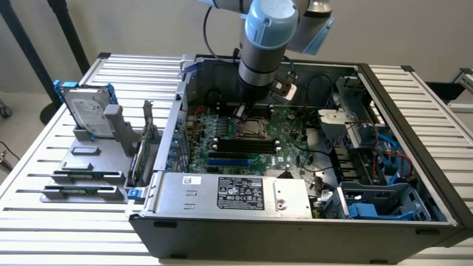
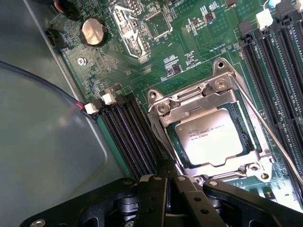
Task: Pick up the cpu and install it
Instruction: 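Install the first cpu locking lever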
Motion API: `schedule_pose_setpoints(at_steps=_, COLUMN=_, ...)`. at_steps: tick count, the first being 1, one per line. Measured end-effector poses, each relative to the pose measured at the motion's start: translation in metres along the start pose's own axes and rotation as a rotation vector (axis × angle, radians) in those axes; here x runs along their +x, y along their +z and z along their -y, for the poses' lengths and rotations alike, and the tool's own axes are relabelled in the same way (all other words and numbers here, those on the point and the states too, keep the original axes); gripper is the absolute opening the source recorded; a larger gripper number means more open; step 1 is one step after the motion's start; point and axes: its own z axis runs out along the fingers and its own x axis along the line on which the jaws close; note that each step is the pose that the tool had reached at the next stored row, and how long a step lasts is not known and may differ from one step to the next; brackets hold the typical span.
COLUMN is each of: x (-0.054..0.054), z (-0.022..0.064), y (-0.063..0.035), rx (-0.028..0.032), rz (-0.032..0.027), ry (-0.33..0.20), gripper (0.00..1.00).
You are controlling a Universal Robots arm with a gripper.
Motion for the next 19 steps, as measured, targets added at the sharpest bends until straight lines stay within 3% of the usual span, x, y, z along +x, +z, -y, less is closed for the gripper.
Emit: schedule_pose_setpoints(at_steps=19, x=0.007, z=-0.016, y=0.0012, rx=0.0103, rz=0.0054, ry=0.004, gripper=0.11)
